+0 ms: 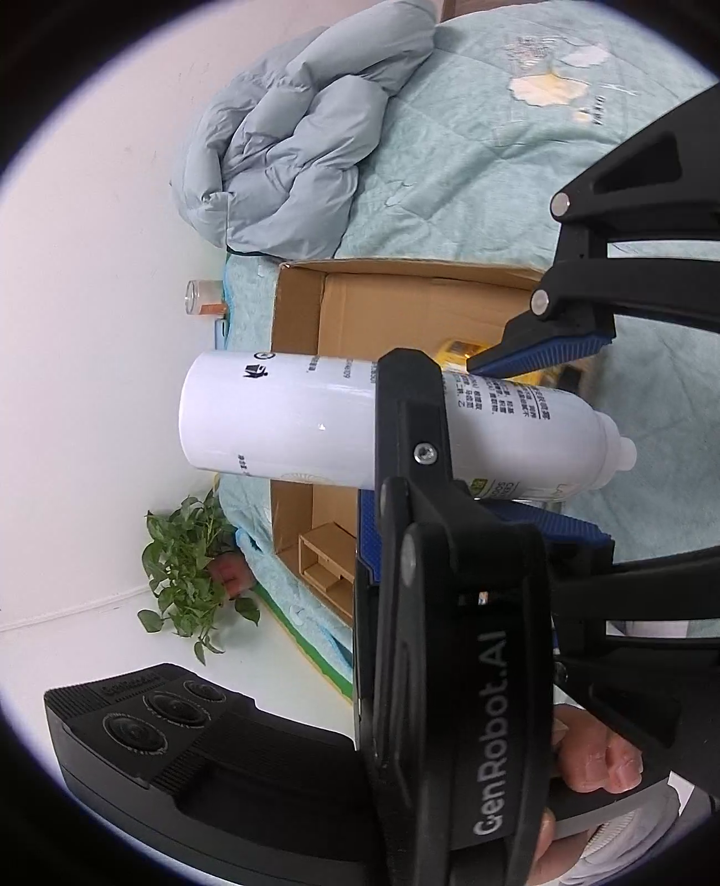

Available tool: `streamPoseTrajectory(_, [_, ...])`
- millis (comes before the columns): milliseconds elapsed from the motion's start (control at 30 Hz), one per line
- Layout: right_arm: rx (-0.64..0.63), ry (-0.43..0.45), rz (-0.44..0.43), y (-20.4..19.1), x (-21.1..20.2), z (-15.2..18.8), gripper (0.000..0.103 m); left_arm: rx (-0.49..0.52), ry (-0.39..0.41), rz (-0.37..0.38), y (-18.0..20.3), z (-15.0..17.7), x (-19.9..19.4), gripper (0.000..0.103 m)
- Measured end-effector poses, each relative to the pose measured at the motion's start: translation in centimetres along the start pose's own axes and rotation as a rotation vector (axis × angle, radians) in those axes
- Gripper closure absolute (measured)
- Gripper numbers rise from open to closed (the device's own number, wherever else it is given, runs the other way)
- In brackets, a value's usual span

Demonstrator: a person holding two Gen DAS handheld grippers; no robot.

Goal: Organize rigid objects
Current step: 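Lift the white bottle upright with the left gripper and carry it over the box, then lower the bottle into the box beside the jar and open the left gripper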

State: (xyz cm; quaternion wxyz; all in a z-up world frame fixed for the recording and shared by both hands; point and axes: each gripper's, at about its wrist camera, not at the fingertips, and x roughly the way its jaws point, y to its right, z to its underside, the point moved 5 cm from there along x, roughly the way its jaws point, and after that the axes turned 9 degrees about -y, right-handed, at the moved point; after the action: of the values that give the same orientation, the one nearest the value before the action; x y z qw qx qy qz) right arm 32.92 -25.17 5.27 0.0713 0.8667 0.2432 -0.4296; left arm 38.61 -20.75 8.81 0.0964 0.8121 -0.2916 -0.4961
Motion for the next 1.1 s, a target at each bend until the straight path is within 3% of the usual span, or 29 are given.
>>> streamPoseTrajectory(200, [0.01, -0.051, 0.005, 1.9, 1.3, -0.5, 0.059, -0.048, -0.048, 0.022, -1.7, -2.3, 3.9, 0.062])
streamPoseTrajectory(400, [0.031, -0.121, 0.039, 3.4, 4.3, 0.7, 0.059, -0.102, -0.1, 0.02, -3.5, -1.7, 8.3, 0.062])
streamPoseTrajectory(500, [0.056, -0.113, 0.016, 3.9, 4.6, 0.8, 0.059, -0.138, -0.117, 0.052, -4.5, -2.0, 9.3, 0.062])
streamPoseTrajectory(767, [0.086, -0.165, 0.052, 5.3, 6.2, -0.2, 0.059, -0.152, -0.17, 0.028, -5.2, -3.1, 11.2, 0.062])
streamPoseTrajectory(900, [0.112, -0.216, 0.062, 6.1, 7.3, 0.9, 0.06, -0.183, -0.238, 0.06, -5.8, -2.4, 13.3, 0.062])
streamPoseTrajectory(1100, [0.164, -0.246, 0.081, 6.5, 7.9, 1.8, 0.059, -0.174, -0.262, 0.036, -5.7, -1.8, 14.4, 0.06])
